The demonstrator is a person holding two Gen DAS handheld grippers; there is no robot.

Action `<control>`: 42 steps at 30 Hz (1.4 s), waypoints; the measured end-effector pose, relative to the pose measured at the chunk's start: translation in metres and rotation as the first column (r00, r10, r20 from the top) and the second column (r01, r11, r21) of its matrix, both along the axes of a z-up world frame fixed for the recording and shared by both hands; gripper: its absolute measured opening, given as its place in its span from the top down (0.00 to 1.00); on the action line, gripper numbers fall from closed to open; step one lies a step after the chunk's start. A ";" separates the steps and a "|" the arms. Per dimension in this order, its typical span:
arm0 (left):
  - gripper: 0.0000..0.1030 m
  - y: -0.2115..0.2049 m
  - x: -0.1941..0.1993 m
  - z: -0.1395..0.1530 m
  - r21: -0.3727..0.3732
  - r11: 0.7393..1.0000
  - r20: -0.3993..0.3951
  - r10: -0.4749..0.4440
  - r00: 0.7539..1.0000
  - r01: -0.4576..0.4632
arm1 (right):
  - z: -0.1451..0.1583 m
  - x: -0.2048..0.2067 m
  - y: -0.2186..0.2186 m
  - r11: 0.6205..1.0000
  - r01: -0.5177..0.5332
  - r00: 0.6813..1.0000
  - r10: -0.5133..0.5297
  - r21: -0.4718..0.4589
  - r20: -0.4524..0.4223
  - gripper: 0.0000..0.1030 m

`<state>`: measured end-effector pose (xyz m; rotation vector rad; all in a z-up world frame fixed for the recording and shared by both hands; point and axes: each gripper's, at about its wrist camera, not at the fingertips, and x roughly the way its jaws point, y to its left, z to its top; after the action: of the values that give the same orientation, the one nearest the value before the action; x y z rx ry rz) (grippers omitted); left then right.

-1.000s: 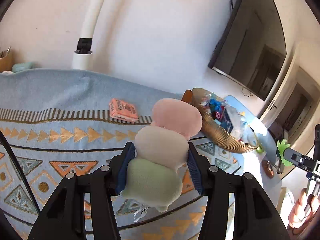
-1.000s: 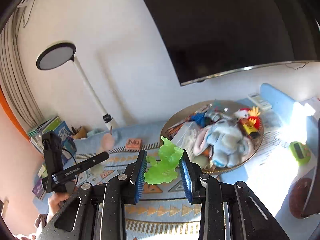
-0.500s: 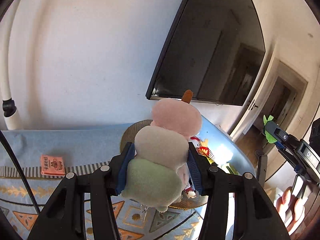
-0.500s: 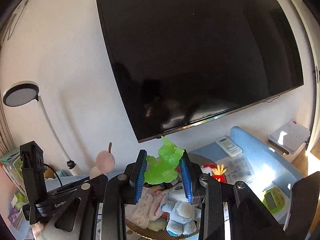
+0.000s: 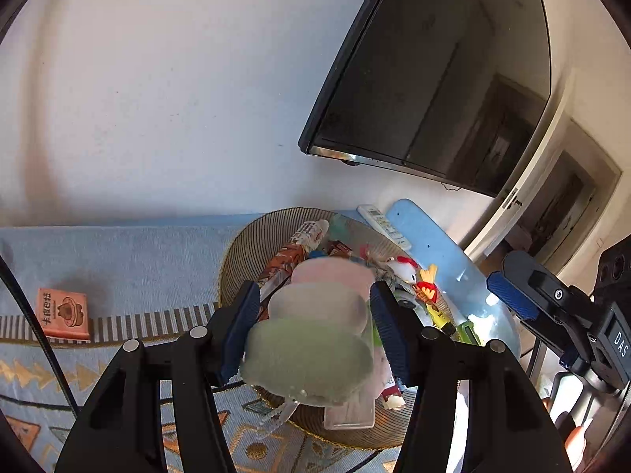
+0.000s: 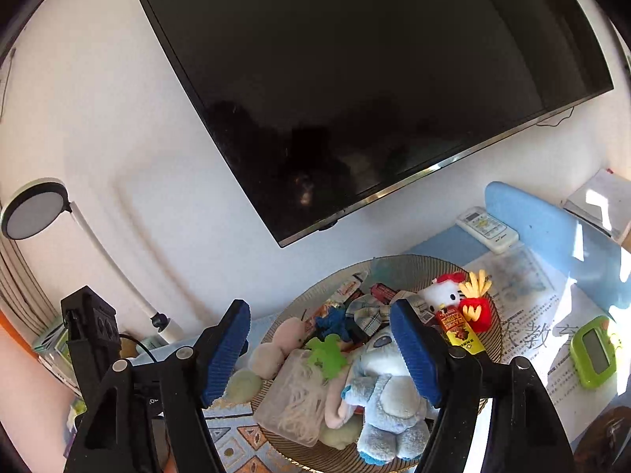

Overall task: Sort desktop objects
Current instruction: 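Carry the plush and green toy into the golden basket and release both, then grasp the orange printed box with the left tool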

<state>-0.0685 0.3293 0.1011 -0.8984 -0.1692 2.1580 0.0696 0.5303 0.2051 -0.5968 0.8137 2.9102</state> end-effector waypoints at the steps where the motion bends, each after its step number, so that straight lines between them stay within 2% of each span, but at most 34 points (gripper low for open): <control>1: 0.45 -0.005 0.004 0.002 0.007 1.000 -0.013 0.001 1.000 -0.001 | 0.001 0.002 -0.004 1.000 -0.015 1.000 0.015 -0.004 -0.003 0.28; 2: 0.42 -0.010 0.008 0.004 0.012 1.000 -0.024 -0.004 1.000 0.004 | 0.003 0.005 -0.010 1.000 -0.027 1.000 0.027 0.000 -0.002 0.27; 3: 0.33 -0.013 0.010 0.006 0.021 1.000 -0.030 -0.011 0.999 0.012 | 0.004 0.007 -0.015 0.999 -0.041 0.999 0.041 0.009 0.002 0.27; 4: 0.29 -0.017 0.014 0.009 0.033 0.999 -0.031 -0.020 0.999 0.021 | 0.006 0.010 -0.022 0.998 -0.060 0.998 0.060 0.018 0.004 0.27; 8: 0.29 -0.038 0.026 0.019 0.035 0.998 -0.065 -0.039 0.997 0.042 | 0.008 0.036 -0.058 0.987 -0.162 0.987 0.162 0.011 -0.009 0.24; 10: 0.29 -0.060 0.029 0.022 0.011 1.000 -0.094 -0.011 0.996 0.012 | -0.002 0.048 -0.081 0.975 -0.223 0.975 0.223 -0.002 -0.015 0.00; 14: 0.29 -0.127 0.018 0.022 -0.020 0.995 -0.116 0.097 0.988 -0.100 | -0.044 0.052 -0.138 0.908 -0.418 0.907 0.418 -0.008 0.051 0.00; 17: 0.29 -0.175 0.004 0.012 -0.020 0.983 -0.075 0.181 0.981 -0.183 | -0.083 0.041 -0.177 0.863 -0.505 0.853 0.492 0.036 0.176 0.00; 19: 0.29 -0.181 -0.007 0.002 -0.072 0.972 -0.087 0.216 0.973 -0.222 | -0.107 0.031 -0.189 0.836 -0.547 0.817 0.527 0.027 0.236 0.00; 21: 0.29 -0.180 -0.019 -0.013 -0.155 0.960 -0.100 0.219 0.971 -0.232 | -0.125 0.024 -0.193 0.832 -0.554 0.804 0.527 0.025 0.276 0.00; 23: 0.29 -0.181 -0.031 -0.032 -0.222 0.946 -0.097 0.219 0.971 -0.236 | -0.136 0.018 -0.191 0.831 -0.556 0.788 0.534 -0.017 0.306 0.00; 24: 0.29 -0.178 -0.038 -0.041 -0.237 0.942 -0.095 0.221 0.971 -0.237 | -0.137 0.016 -0.188 0.823 -0.566 0.780 0.552 -0.044 0.295 0.00; 26: 0.29 -0.170 -0.047 -0.056 -0.261 0.937 -0.111 0.210 0.971 -0.233 | -0.136 0.015 -0.180 0.820 -0.568 0.783 0.567 -0.077 0.255 0.00; 29: 0.29 -0.147 -0.058 -0.070 -0.315 0.921 -0.150 0.191 0.970 -0.230 | -0.141 0.010 -0.171 0.821 -0.551 0.781 0.571 -0.151 0.252 0.00; 32: 0.29 -0.123 -0.070 -0.080 -0.374 0.904 -0.144 0.165 0.976 -0.208 | -0.141 0.009 -0.165 0.808 -0.554 0.777 0.589 -0.200 0.224 0.00; 35: 0.28 -0.101 -0.081 -0.087 -0.469 0.855 -0.156 0.168 0.973 -0.223 | -0.141 0.009 -0.161 0.804 -0.549 0.780 0.591 -0.226 0.208 0.00; 39: 0.26 -0.075 -0.083 -0.092 -0.573 0.783 -0.219 0.138 0.966 -0.242 | -0.140 0.010 -0.159 0.798 -0.552 0.775 0.598 -0.240 0.206 0.00; 41: 0.27 -0.071 -0.085 -0.091 -0.572 0.783 -0.219 0.141 0.966 -0.244 | -0.139 0.011 -0.159 0.800 -0.552 0.777 0.596 -0.235 0.202 0.00; 42: 0.33 -0.072 -0.088 -0.090 -0.563 0.788 -0.213 0.152 0.965 -0.248 | -0.138 0.011 -0.160 0.799 -0.554 0.777 0.597 -0.234 0.201 0.00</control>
<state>-0.1562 0.2569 0.0107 -1.0755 0.5428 2.5218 0.0806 0.3707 0.0667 -1.4628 0.9755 3.1739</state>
